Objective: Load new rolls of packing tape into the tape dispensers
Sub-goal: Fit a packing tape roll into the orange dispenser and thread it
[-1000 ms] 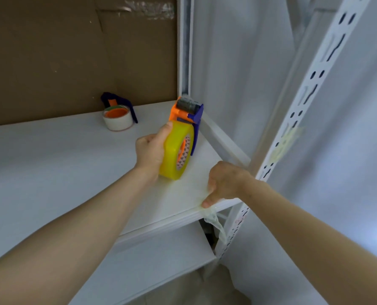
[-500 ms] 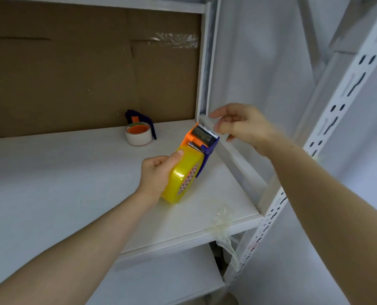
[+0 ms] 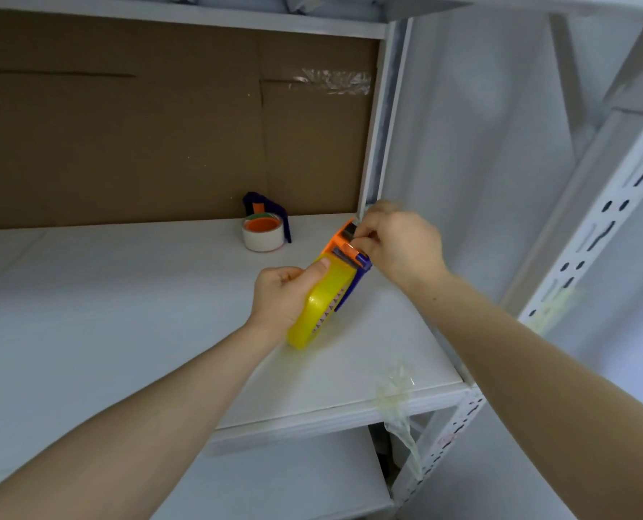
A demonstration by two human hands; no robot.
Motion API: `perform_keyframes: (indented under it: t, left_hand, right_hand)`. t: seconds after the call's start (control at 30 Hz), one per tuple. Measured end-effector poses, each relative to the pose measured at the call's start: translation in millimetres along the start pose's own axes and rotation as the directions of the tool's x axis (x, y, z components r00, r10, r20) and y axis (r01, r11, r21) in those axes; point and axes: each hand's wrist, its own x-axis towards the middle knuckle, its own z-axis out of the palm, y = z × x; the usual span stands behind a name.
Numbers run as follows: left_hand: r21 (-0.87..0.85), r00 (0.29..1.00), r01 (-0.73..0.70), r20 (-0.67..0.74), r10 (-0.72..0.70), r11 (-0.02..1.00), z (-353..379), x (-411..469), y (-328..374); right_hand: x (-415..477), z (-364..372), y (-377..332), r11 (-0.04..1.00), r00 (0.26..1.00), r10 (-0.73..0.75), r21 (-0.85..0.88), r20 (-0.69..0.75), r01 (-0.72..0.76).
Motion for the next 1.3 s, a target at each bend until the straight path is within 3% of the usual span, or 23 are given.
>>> perform_keyframes:
  t: [0.23,0.3,0.37,0.47,0.53,0.67,0.8,1.03,1.3]
  left_hand:
    - [0.127,0.996,0.085,-0.043,-0.080,0.988,2.4,7.0,9.7]
    - [0.149,0.993,0.116,-0.048,-0.110,0.982,4.1,10.3,11.6]
    - [0.139,0.990,0.144,-0.020,-0.143,0.980,3.7,11.1,14.7]
    - [0.121,0.976,0.187,0.094,-0.198,0.975,-0.2,12.2,17.3]
    - [0.110,0.956,0.211,0.185,-0.229,0.971,-3.3,11.6,19.6]
    - [0.122,0.913,0.187,0.346,-0.218,0.975,-11.8,11.9,19.2]
    - [0.155,0.864,0.118,0.470,-0.178,0.981,-17.7,11.9,10.6]
    - [0.122,0.945,0.080,0.305,-0.114,0.989,-16.1,11.7,11.8]
    - [0.104,0.924,0.161,0.334,-0.187,0.981,-20.0,17.9,19.8]
  right_hand:
    - [0.1,16.5,-10.7,0.945,0.985,-0.172,-0.280,0.005,0.166]
    - [3.8,21.0,-11.5,0.966,0.989,-0.149,-0.212,0.005,0.147]
    - [8.3,17.2,-6.0,0.999,0.998,0.041,0.015,0.045,-0.041]
    - [19.3,9.4,6.5,0.925,0.971,0.229,0.297,0.071,-0.239]
    - [26.2,7.1,10.7,0.867,0.949,0.289,0.385,0.127,-0.316]
    - [33.3,8.7,14.8,0.800,0.909,0.353,0.433,0.220,-0.416]
    - [35.8,13.1,17.8,0.788,0.906,0.353,0.447,0.234,-0.422]
    - [37.7,20.4,16.1,0.805,0.924,0.343,0.455,0.167,-0.381]
    - [43.7,30.8,16.9,0.686,0.885,0.453,0.592,0.108,-0.423]
